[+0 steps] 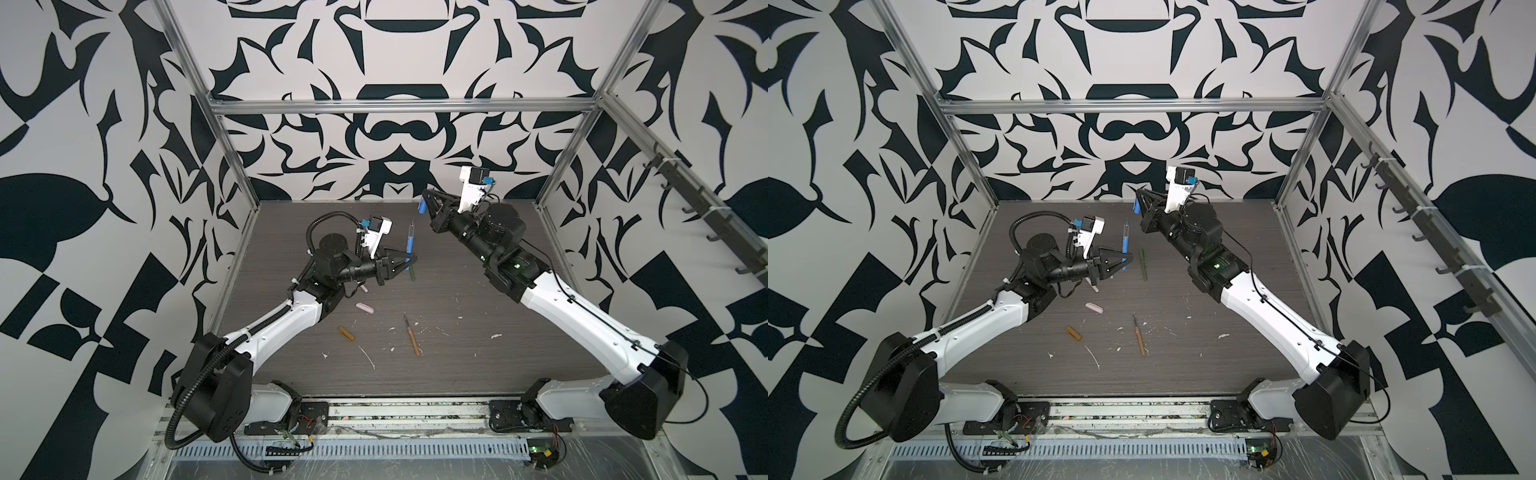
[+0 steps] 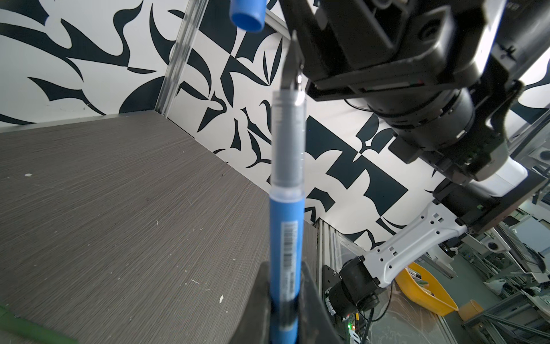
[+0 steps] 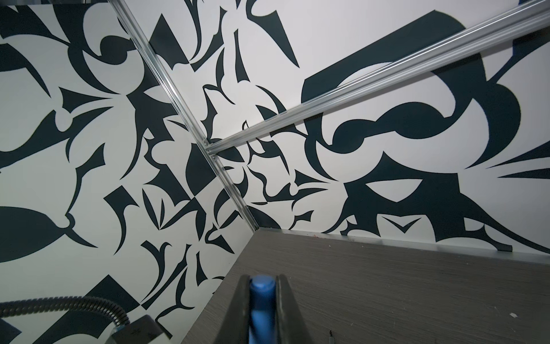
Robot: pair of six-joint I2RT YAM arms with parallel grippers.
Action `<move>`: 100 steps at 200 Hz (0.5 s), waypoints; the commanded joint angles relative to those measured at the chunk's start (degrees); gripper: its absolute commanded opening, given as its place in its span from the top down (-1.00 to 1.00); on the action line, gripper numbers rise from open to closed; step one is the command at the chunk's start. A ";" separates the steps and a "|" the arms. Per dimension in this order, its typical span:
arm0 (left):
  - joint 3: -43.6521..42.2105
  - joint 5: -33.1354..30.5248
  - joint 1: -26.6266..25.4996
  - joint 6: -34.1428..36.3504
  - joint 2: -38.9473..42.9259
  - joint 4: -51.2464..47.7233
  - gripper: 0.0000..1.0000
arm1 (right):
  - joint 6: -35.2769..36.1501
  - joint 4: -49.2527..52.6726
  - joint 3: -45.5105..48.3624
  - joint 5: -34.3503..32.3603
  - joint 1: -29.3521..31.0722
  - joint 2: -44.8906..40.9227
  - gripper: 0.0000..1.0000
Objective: Insert the pens into the pen caps
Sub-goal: 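Lift the blue cap with the right gripper above the upright pen nib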
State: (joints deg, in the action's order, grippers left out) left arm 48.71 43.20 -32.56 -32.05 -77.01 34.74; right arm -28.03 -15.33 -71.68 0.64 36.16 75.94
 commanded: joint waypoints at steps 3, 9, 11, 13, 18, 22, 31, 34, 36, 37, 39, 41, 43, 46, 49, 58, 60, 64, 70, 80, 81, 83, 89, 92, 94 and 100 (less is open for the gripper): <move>-0.25 1.01 -0.31 0.85 -0.49 0.55 1.00 | 0.00 -2.86 -2.51 0.75 0.59 -1.54 0.92; -0.22 1.01 -0.37 0.94 -0.50 0.39 1.00 | -0.16 -2.86 -2.43 0.97 0.58 -1.67 0.92; -0.20 1.01 -0.40 0.94 -0.55 0.28 1.00 | -0.24 -2.86 -2.48 0.99 0.58 -1.67 0.92; -0.19 1.01 -0.34 0.94 -0.58 0.25 1.00 | -0.31 -2.88 -2.36 1.13 0.58 -1.74 0.92; -0.19 1.01 -0.46 0.94 -0.72 0.24 1.00 | -0.42 -2.86 -2.28 1.24 0.59 -1.86 0.92; -0.19 1.00 -0.55 0.92 -0.86 0.30 1.00 | -0.52 -2.86 -2.21 1.32 0.73 -1.98 0.92; -0.04 1.00 -0.66 0.88 -1.03 0.28 1.00 | -0.91 -2.62 -2.00 1.54 0.72 -2.28 0.92; -0.10 1.08 -0.64 0.86 -1.10 0.25 1.00 | -1.01 -2.67 -1.91 1.62 0.67 -2.35 0.93; -0.10 1.16 -0.66 0.85 -1.14 0.24 1.00 | -1.16 -2.68 -1.83 1.68 0.69 -2.42 0.92; -0.06 1.17 -0.66 0.85 -1.17 0.24 1.00 | -1.20 -2.73 -1.77 1.70 0.68 -2.44 0.92; -0.03 1.14 -0.73 0.85 -1.20 0.24 1.00 | -1.29 -2.87 -1.68 1.79 0.71 -2.50 0.92; -0.02 1.19 -0.71 0.85 -1.27 0.26 1.00 | -1.36 -3.00 -1.53 1.83 0.68 -2.65 0.92; 0.03 1.25 -0.72 0.81 -1.27 0.24 1.00 | -1.51 -3.14 -1.42 1.89 0.67 -2.71 0.92; 0.03 1.29 -0.79 0.85 -1.33 0.16 1.00 | -1.62 -3.16 -1.29 1.98 0.66 -2.72 0.93; 0.11 1.27 -0.84 0.85 -1.32 0.09 1.00 | -1.81 -3.14 -1.25 2.05 0.72 -2.73 0.93; 0.05 1.27 -0.84 0.92 -1.37 0.07 1.00 | -2.11 -2.89 -1.29 2.47 0.73 -2.76 0.93; 0.07 1.27 -0.84 0.93 -1.34 0.06 1.00 | -2.16 -2.80 -1.34 2.60 0.68 -2.80 0.93; 0.07 1.24 -0.83 0.93 -1.31 0.12 1.00 | -2.24 -2.62 -1.37 2.77 0.68 -2.74 0.93; 0.07 1.19 -0.84 0.93 -1.22 0.02 1.00 | -2.49 -2.45 -1.29 2.93 0.67 -2.75 0.93; 0.07 1.10 -0.84 1.10 -1.13 -0.21 1.00 | -2.68 -2.28 -1.10 3.16 0.75 -2.91 0.94; 0.12 1.10 -0.84 1.11 -1.17 -0.25 1.00 | -2.71 -2.31 -1.05 3.15 0.75 -2.95 0.94; 0.08 1.10 -0.84 1.16 -1.09 -0.28 1.00 | -2.72 -2.26 -1.02 3.27 0.75 -2.92 0.94; 0.07 1.02 -0.84 1.20 -1.01 -0.30 1.00 | -2.73 -2.01 -1.01 3.27 0.75 -3.06 0.94; 0.14 0.97 -0.84 1.28 -0.95 -0.33 1.00 | -2.73 -1.86 -0.95 3.30 0.80 -3.10 0.94; 0.09 0.93 -0.80 1.29 -0.95 -0.32 1.00 | -2.73 -1.82 -0.97 3.24 0.76 -3.15 0.94; 0.07 0.92 -0.83 1.29 -0.97 -0.42 1.00 | -2.68 -1.60 -0.80 3.31 0.90 -3.21 0.94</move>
State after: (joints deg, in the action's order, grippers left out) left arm 48.71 43.53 -33.19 -31.55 -78.02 34.35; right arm -29.98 -15.27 -71.83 2.79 36.53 75.02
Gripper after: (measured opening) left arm 0.130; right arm 0.154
